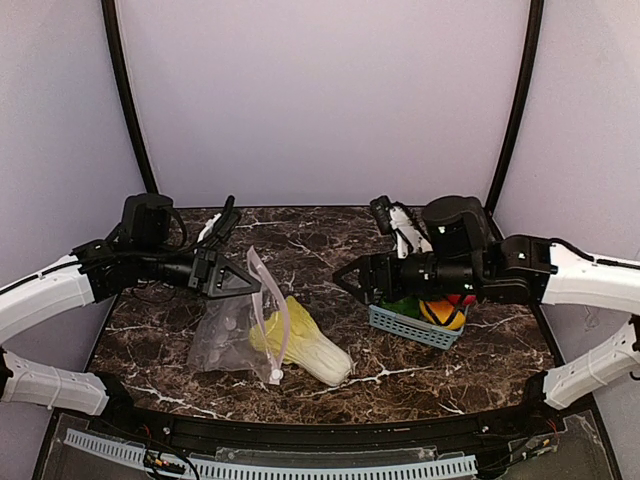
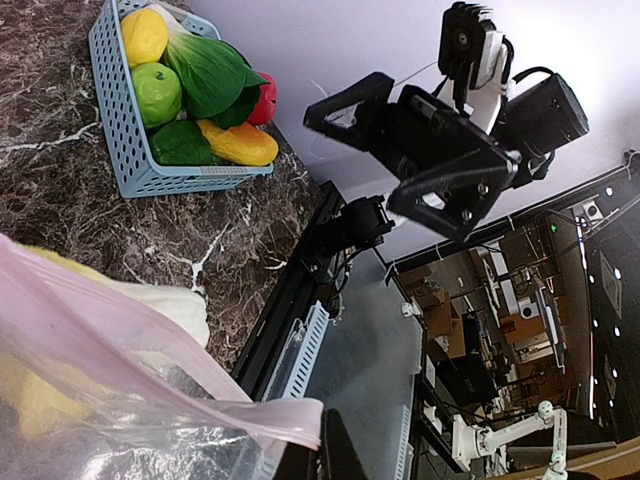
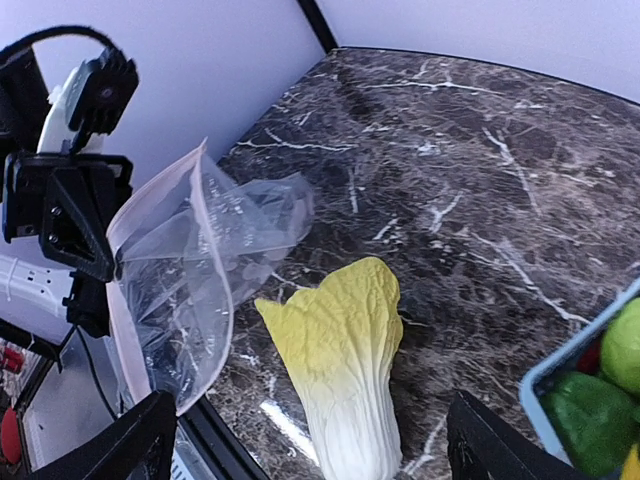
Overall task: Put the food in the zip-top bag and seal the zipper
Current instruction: Pass from the left arm to the right
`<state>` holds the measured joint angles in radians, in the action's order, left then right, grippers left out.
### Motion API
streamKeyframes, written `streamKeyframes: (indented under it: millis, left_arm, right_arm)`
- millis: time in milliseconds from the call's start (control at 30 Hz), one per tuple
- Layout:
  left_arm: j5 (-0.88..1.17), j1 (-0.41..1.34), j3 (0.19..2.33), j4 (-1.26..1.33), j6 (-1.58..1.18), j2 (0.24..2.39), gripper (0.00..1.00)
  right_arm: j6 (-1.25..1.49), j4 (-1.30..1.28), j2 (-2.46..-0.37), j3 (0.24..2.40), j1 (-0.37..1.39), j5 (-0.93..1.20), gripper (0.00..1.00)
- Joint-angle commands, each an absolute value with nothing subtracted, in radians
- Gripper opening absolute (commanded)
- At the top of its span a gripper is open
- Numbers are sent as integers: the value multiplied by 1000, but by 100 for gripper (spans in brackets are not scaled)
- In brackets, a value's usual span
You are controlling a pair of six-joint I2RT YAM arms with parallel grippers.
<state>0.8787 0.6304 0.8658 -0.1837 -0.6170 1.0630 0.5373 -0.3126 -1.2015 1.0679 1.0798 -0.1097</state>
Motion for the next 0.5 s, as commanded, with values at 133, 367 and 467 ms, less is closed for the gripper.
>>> streamKeyframes:
  millis: [133,367,467]
  left_arm:
    - [888,647,867,-107,-633,1042,1]
    - [892,651,854,-102,-634,1039,1]
    - [892,660,849,-94,-637,1039,1]
  right_arm:
    - [649,-89,-1477,1126,1203,16,92]
    - [680,-5,-1605,1189,1224,76,91]
    - [701,-5,-1660,1232,1223,54,90]
